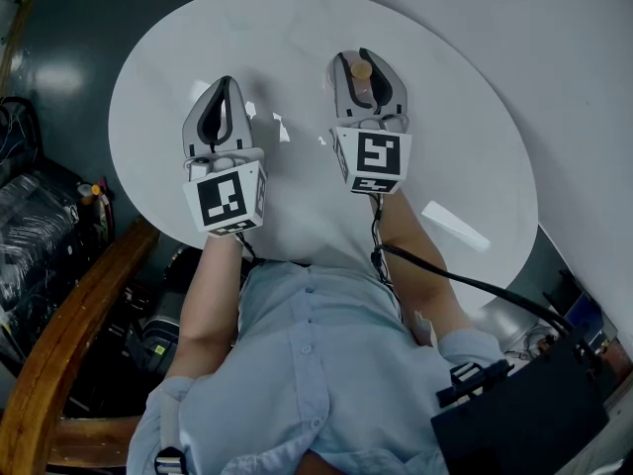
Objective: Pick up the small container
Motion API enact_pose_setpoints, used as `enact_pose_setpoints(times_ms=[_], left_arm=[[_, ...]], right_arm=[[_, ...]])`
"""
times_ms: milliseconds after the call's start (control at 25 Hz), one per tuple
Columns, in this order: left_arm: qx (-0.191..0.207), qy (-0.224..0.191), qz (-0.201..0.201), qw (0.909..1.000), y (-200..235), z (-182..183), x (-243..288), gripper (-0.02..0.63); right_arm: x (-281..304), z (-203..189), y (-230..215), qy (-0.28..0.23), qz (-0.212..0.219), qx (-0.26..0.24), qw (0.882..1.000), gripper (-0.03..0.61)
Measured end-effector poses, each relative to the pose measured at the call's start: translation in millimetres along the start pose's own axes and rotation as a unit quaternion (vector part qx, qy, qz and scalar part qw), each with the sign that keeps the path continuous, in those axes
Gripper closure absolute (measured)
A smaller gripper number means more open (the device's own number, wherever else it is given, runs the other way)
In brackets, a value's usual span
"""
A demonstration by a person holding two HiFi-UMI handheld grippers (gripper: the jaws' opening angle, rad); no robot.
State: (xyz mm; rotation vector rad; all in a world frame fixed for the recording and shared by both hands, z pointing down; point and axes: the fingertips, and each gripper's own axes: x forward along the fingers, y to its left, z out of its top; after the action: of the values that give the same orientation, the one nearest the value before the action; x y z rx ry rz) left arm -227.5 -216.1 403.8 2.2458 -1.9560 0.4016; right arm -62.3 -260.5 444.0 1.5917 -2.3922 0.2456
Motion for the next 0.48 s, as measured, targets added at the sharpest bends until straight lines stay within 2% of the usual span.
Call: enact_pose_setpoints(times_ms=[480], left_arm=[[-0.001,-0.002,0.002,1.0000,-0.2,2.8,-2.1,0.615]], right_arm=[[-0.5,1.0,-1.1,-0.001,0.001,0.001,1.000,0.463]])
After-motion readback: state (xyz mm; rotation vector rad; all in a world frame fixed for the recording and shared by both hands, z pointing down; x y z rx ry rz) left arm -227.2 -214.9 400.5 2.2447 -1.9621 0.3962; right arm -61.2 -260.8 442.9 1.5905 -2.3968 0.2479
